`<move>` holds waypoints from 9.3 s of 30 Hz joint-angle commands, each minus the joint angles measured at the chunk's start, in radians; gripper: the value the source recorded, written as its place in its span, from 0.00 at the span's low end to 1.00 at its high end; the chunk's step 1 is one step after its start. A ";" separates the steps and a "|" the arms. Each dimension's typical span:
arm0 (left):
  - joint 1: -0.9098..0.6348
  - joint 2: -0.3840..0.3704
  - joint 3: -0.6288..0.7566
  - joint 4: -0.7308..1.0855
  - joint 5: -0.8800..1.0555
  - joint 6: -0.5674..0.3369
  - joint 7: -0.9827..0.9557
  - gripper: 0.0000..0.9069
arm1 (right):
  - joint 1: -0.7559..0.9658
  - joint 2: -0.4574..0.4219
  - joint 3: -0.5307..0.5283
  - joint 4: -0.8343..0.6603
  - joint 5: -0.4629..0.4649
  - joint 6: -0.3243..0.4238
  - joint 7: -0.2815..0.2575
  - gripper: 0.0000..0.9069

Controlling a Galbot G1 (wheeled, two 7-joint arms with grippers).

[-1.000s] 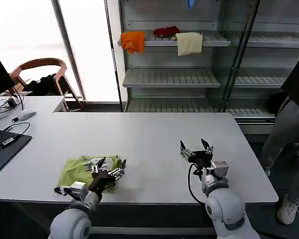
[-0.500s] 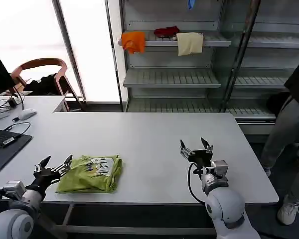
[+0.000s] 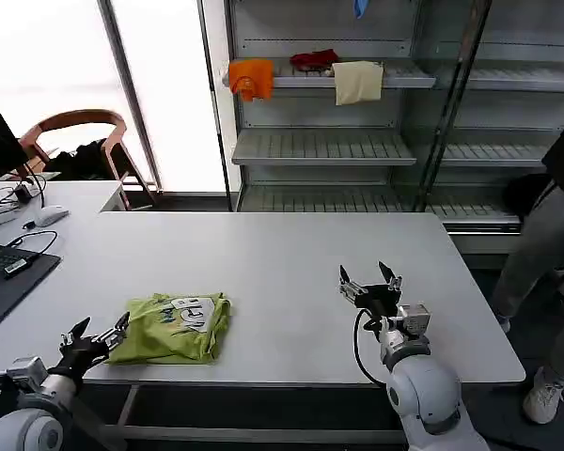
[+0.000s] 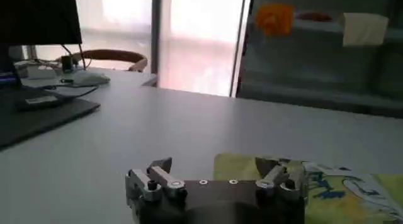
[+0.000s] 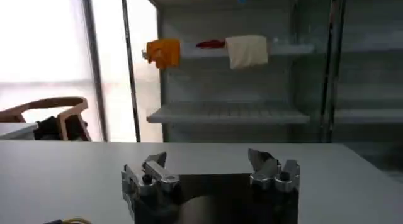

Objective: Fold and organize the clothes.

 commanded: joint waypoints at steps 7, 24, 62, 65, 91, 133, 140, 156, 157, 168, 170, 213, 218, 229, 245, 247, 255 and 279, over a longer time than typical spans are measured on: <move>-0.021 -0.037 0.062 0.042 0.028 -0.014 -0.025 1.00 | -0.005 -0.004 -0.001 0.011 0.000 -0.003 0.002 1.00; -0.024 -0.057 0.091 0.055 0.031 -0.016 -0.023 0.02 | 0.001 -0.006 -0.002 0.009 0.001 -0.002 0.004 1.00; -0.151 0.305 -0.223 0.249 0.433 -0.311 0.160 0.01 | 0.012 -0.006 0.005 -0.008 0.013 0.013 -0.002 1.00; -0.171 0.352 -0.222 0.237 0.430 -0.293 0.178 0.01 | 0.015 -0.010 0.008 -0.009 0.016 0.014 -0.005 1.00; -0.249 0.080 0.620 0.001 0.865 -0.091 0.212 0.02 | -0.052 -0.031 0.067 0.005 0.025 0.027 -0.009 1.00; -0.124 0.068 0.218 -0.161 0.141 -0.030 0.008 1.00 | 0.141 0.294 -0.417 -0.296 0.628 -0.071 0.272 1.00; -0.116 0.060 0.217 -0.146 0.131 -0.036 0.008 1.00 | 0.155 0.294 -0.380 -0.356 0.644 -0.071 0.294 1.00; -0.109 0.043 0.222 -0.142 0.131 -0.038 0.003 1.00 | 0.195 0.294 -0.351 -0.392 0.641 -0.069 0.252 0.00; -0.109 0.042 0.223 -0.143 0.130 -0.038 0.003 1.00 | 0.196 0.294 -0.352 -0.390 0.641 -0.069 0.249 0.00; -0.089 0.041 0.218 -0.154 0.132 -0.045 0.003 1.00 | 0.190 0.294 -0.338 -0.282 0.666 -0.071 0.198 0.00; -0.088 0.039 0.221 -0.154 0.133 -0.045 0.003 1.00 | 0.185 0.294 -0.336 -0.259 0.662 -0.071 0.193 0.00; -0.060 0.035 0.214 -0.141 0.121 -0.069 0.003 1.00 | 0.164 0.294 -0.356 -0.382 0.458 -0.074 0.221 1.00; -0.053 0.035 0.207 -0.145 0.118 -0.072 0.003 1.00 | 0.180 0.294 -0.384 -0.414 0.444 -0.074 0.209 0.87; -0.035 0.028 0.205 -0.154 0.118 -0.080 0.002 1.00 | 0.165 0.294 -0.404 -0.380 0.445 -0.076 0.113 0.53; 0.013 0.014 0.193 -0.187 0.123 -0.088 -0.001 1.00 | 0.169 0.294 -0.368 -0.355 0.443 -0.068 0.074 0.00; 0.016 0.013 0.193 -0.190 0.122 -0.088 -0.001 1.00 | 0.174 0.294 -0.356 -0.330 0.453 -0.069 0.083 0.00; 0.007 0.006 0.207 -0.189 0.129 -0.086 -0.003 1.00 | 0.172 0.193 -0.281 -0.202 0.550 -0.072 0.122 0.00; 0.000 -0.015 0.231 -0.183 0.143 -0.080 -0.007 1.00 | 0.082 -0.154 -0.101 -0.115 0.689 -0.075 0.086 0.00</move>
